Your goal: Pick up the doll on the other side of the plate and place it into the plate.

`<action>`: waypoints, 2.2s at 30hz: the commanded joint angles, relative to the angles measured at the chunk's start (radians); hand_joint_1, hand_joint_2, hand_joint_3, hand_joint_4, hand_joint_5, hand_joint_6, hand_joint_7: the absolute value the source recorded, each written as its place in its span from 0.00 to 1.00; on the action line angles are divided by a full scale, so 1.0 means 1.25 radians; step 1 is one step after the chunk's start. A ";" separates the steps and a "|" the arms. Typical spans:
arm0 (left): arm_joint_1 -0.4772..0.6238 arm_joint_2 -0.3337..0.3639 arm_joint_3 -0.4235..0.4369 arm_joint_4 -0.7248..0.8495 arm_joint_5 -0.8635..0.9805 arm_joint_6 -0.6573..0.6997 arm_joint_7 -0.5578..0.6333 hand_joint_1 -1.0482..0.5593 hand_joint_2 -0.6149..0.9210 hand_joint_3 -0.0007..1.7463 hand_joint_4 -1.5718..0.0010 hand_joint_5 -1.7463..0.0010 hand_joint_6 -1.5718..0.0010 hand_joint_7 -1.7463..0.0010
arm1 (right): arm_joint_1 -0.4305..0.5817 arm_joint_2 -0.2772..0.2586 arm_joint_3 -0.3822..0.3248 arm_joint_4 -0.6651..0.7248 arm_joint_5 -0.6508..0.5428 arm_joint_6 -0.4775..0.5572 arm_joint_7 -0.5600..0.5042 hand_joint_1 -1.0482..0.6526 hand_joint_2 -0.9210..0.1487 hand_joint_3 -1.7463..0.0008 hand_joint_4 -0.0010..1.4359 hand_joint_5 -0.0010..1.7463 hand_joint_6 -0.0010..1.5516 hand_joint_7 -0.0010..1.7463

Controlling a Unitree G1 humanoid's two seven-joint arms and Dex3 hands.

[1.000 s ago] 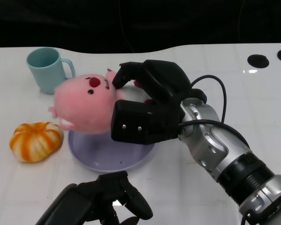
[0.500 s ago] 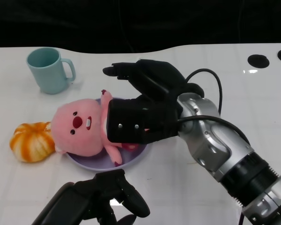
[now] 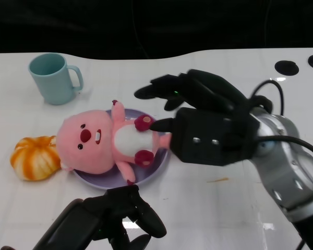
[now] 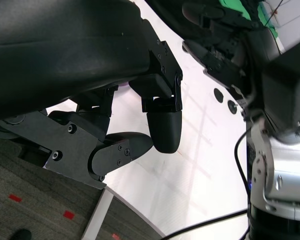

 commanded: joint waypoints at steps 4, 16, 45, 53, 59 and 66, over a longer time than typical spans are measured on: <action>-0.014 0.008 0.003 0.015 0.001 -0.013 0.002 0.54 0.85 0.48 0.60 0.06 0.60 0.34 | 0.102 -0.032 -0.076 -0.102 0.107 -0.014 0.029 0.38 0.00 0.91 0.44 0.50 0.49 0.08; -0.023 0.017 0.008 0.030 0.000 -0.020 -0.004 0.54 0.86 0.47 0.62 0.07 0.60 0.34 | 0.281 -0.093 -0.187 -0.305 0.263 0.048 0.089 0.50 0.01 0.84 0.48 0.73 0.59 0.20; -0.032 0.041 0.054 0.064 -0.021 -0.050 -0.018 0.54 0.87 0.45 0.61 0.07 0.60 0.35 | 0.481 -0.251 -0.247 -0.558 0.377 0.256 0.121 0.55 0.33 0.42 0.51 0.99 0.43 0.80; -0.019 0.028 0.046 0.077 -0.019 -0.075 -0.004 0.55 0.89 0.43 0.61 0.09 0.61 0.34 | 0.486 -0.276 -0.236 -0.459 0.384 0.089 0.152 0.56 0.43 0.31 0.59 1.00 0.48 0.89; -0.014 0.011 0.044 0.091 -0.014 -0.104 0.001 0.57 0.88 0.45 0.62 0.05 0.66 0.22 | 0.479 -0.285 -0.234 -0.419 0.375 0.016 0.159 0.55 0.47 0.27 0.62 1.00 0.52 0.87; -0.016 0.016 0.039 0.087 -0.005 -0.098 -0.006 0.55 0.88 0.47 0.62 0.08 0.64 0.26 | 0.475 -0.300 -0.234 -0.409 0.369 -0.015 0.173 0.56 0.50 0.26 0.64 1.00 0.51 0.86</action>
